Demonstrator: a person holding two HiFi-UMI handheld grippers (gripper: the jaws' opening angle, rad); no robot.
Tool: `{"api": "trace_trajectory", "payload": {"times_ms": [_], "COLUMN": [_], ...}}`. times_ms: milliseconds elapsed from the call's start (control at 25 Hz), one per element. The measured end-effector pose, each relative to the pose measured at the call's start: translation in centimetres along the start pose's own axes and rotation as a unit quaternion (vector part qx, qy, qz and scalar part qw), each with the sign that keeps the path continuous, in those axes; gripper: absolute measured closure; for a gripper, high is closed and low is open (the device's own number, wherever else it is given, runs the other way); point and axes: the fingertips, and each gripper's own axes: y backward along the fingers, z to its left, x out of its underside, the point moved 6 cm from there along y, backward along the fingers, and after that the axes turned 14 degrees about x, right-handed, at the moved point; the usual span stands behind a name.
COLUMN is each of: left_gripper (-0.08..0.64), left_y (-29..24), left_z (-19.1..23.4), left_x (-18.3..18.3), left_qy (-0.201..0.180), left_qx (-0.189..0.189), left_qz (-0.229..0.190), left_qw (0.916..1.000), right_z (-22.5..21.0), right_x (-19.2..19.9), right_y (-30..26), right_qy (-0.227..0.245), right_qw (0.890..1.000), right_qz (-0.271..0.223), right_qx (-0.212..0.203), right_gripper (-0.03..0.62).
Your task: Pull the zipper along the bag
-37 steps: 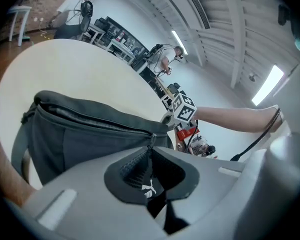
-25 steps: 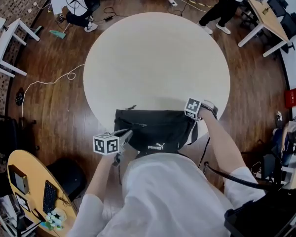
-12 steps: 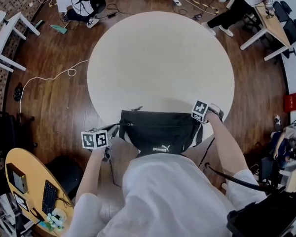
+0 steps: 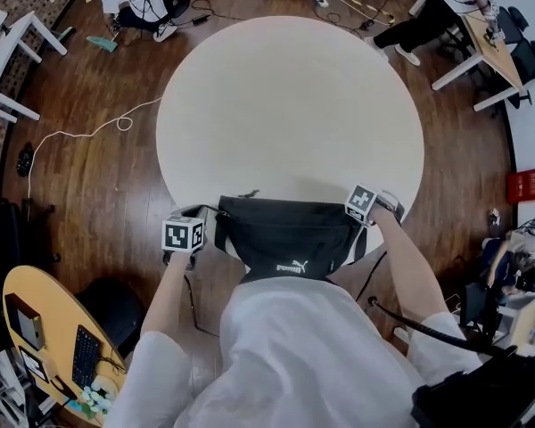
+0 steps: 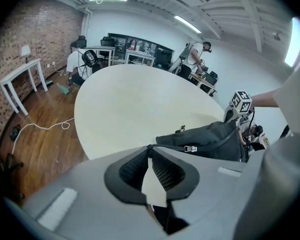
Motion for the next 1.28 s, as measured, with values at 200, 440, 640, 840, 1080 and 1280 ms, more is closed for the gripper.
{"api": "trace_trajectory", "payload": {"times_ms": [200,440,640,840,1080,1280], "left_gripper": [0.517,0.514,0.506,0.545,0.545,0.545], "left_y": [-1.1,-1.9,0.3,4.7,7.3,8.1], "left_z": [1.5,1.2,0.8,2.0,-0.6,-5.3], "left_x": [-1.3,-0.7,0.9,2.8,1.9,-1.1], "left_qy": [-0.006,-0.004,0.001,-0.058,-0.065,-0.110], "left_qx": [0.000,0.009,0.012,-0.035,-0.002,0.046], "left_qz": [-0.006,0.002,0.008,0.007,-0.068,-0.130], "left_qw": [1.0000,0.9999,0.9999,0.9977,0.9956,0.9843], "right_z": [0.3,0.3,0.4,1.2,0.7,1.2], "right_x": [-0.2,0.4,0.6,-0.3,1.4,2.7], "right_y": [-0.4,-0.1,0.1,-0.4,1.5,7.2], "right_qy": [-0.007,-0.034,-0.034,-0.028,-0.131,-0.249], "right_qw": [0.999,0.999,0.998,0.995,0.975,0.920], "right_qz": [0.014,-0.010,-0.013,-0.054,-0.112,-0.232], "right_qx": [0.030,0.040,0.060,0.081,0.139,0.196], "right_gripper": [0.601,0.601,0.601,0.601,0.603,0.603]}}
